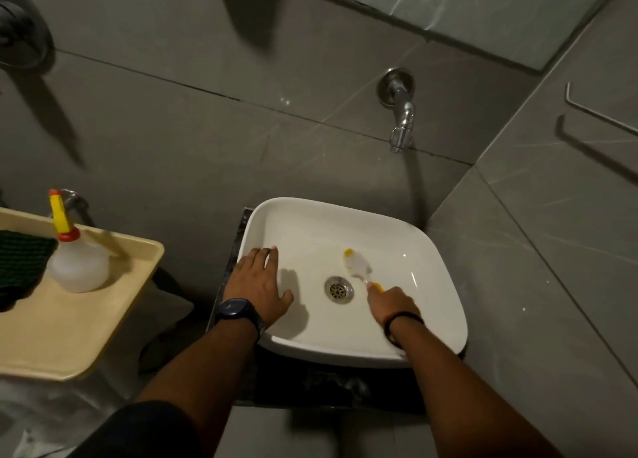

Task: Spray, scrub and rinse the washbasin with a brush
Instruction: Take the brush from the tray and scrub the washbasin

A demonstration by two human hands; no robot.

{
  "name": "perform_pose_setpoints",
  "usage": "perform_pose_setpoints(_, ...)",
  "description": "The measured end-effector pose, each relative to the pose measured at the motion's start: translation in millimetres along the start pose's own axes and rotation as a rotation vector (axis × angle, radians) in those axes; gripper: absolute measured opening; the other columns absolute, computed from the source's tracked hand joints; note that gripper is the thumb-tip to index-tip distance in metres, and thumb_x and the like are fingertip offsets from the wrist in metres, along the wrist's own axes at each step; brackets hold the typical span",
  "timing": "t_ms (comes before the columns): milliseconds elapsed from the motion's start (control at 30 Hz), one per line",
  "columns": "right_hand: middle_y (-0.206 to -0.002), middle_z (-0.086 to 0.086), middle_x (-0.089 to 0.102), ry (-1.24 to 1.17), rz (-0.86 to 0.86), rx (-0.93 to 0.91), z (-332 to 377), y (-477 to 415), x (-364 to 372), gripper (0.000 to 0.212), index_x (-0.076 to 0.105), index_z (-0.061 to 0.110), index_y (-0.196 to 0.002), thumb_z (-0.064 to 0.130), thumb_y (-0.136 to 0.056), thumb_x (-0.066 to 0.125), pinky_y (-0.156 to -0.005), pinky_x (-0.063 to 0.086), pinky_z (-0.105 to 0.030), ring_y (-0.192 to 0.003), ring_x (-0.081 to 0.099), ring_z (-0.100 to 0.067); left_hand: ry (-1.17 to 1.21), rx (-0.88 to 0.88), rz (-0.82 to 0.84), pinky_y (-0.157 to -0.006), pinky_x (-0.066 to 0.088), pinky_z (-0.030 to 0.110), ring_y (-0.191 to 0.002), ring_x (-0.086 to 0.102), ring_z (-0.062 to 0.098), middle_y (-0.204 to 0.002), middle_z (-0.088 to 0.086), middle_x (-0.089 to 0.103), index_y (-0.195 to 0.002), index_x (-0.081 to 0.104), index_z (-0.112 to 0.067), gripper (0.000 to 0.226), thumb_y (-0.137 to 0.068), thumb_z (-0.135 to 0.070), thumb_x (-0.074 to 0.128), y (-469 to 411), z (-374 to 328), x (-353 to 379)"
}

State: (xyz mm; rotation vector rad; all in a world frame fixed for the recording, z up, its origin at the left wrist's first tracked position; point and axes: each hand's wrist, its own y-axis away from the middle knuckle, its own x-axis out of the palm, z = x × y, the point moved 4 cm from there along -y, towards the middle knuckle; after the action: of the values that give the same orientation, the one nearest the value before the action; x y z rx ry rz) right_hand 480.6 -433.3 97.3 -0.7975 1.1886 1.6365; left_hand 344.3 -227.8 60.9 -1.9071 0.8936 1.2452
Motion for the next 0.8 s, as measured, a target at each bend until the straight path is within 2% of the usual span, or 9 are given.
perform_pose_setpoints(67, -0.098, -0.016, 0.067, -0.123, 0.099, 0.019, -11, -3, -6, 0.059, 0.059, 0.008, -0.108, 0.059, -0.085, 0.043, -0.069, 0.052, -0.032, -0.082, 0.066, -0.03, 0.01, -0.006, -0.004, -0.113, 0.022, 0.04, -0.136, 0.028, 0.028, -0.147, 0.01, 0.036, -0.144, 0.02, -0.012, 0.087, -0.076, -0.052, 0.055, -5, 1, -3)
perform_pose_setpoints(133, -0.062, -0.008, 0.059, -0.155, 0.244, -0.028, -13, 8, -2, 0.055, 0.056, 0.009, -0.08, 0.063, -0.081, 0.046, -0.045, 0.041, -0.022, -0.043, 0.055, -0.018, -0.002, -0.02, 0.017, -0.114, 0.021, 0.041, -0.137, 0.027, 0.028, -0.148, 0.01, 0.034, -0.145, 0.018, -0.012, 0.088, -0.077, -0.053, 0.055, -7, 4, -3)
perform_pose_setpoints(300, -0.119, -0.016, 0.063, 0.014, 0.042, -0.012, -47, 15, -27, 0.065, 0.055, 0.007, -0.121, 0.06, -0.087, 0.039, -0.083, 0.046, -0.036, -0.103, 0.06, -0.033, -0.003, -0.016, 0.028, -0.114, 0.022, 0.041, -0.137, 0.027, 0.028, -0.149, 0.011, 0.033, -0.145, 0.018, -0.011, 0.088, -0.077, -0.052, 0.057, -2, -4, -7)
perform_pose_setpoints(367, -0.116, -0.015, 0.064, -0.009, 0.096, 0.009, -58, 22, -32, 0.066, 0.053, 0.006, -0.125, 0.058, -0.087, 0.04, -0.08, 0.049, -0.035, -0.099, 0.061, -0.032, -0.014, -0.019, 0.048, -0.114, 0.023, 0.041, -0.137, 0.027, 0.029, -0.149, 0.012, 0.033, -0.145, 0.018, -0.011, 0.089, -0.077, -0.051, 0.058, -2, -6, -8)
perform_pose_setpoints(467, -0.081, -0.006, 0.063, -0.018, 0.284, -0.046, -63, 40, -23, 0.063, 0.057, 0.008, -0.109, 0.063, -0.082, 0.043, -0.057, 0.045, -0.027, -0.066, 0.06, -0.023, -0.027, -0.023, 0.056, -0.114, 0.023, 0.042, -0.137, 0.027, 0.029, -0.149, 0.012, 0.032, -0.145, 0.018, -0.01, 0.09, -0.077, -0.051, 0.059, -2, -7, -9)
perform_pose_setpoints(600, -0.121, -0.015, 0.062, 0.099, 0.11, -0.056, -70, 42, -33, 0.067, 0.054, 0.007, -0.124, 0.061, -0.086, 0.04, -0.08, 0.044, -0.034, -0.103, 0.06, -0.032, -0.054, -0.017, 0.069, -0.114, 0.023, 0.041, -0.137, 0.027, 0.029, -0.149, 0.012, 0.032, -0.145, 0.017, -0.011, 0.09, -0.077, -0.052, 0.059, -1, -5, -9)
perform_pose_setpoints(667, -0.112, -0.015, 0.065, 0.039, 0.125, -0.017, -74, 45, -38, 0.062, 0.055, 0.008, -0.119, 0.058, -0.087, 0.041, -0.074, 0.048, -0.031, -0.092, 0.062, -0.03, -0.056, -0.012, 0.077, -0.114, 0.023, 0.042, -0.137, 0.027, 0.029, -0.149, 0.012, 0.032, -0.145, 0.017, -0.011, 0.09, -0.077, -0.052, 0.06, -1, -5, -8)
perform_pose_setpoints(733, -0.074, -0.009, 0.063, -0.062, 0.303, 0.001, -70, 58, -29, 0.052, 0.057, 0.012, -0.095, 0.061, -0.083, 0.044, -0.05, 0.043, -0.023, -0.053, 0.057, -0.021, -0.051, -0.01, 0.083, -0.113, 0.023, 0.042, -0.137, 0.027, 0.03, -0.149, 0.012, 0.032, -0.145, 0.018, -0.011, 0.091, -0.076, -0.053, 0.06, -1, -6, -8)
perform_pose_setpoints(800, -0.059, -0.005, 0.054, -0.051, 0.429, -0.039, -55, 70, -14, 0.051, 0.053, 0.015, -0.079, 0.065, -0.078, 0.045, -0.042, 0.038, -0.019, -0.038, 0.049, -0.017, -0.045, -0.012, 0.083, -0.113, 0.024, 0.043, -0.136, 0.028, 0.029, -0.149, 0.012, 0.033, -0.145, 0.019, -0.011, 0.092, -0.075, -0.053, 0.061, -1, -6, -9)
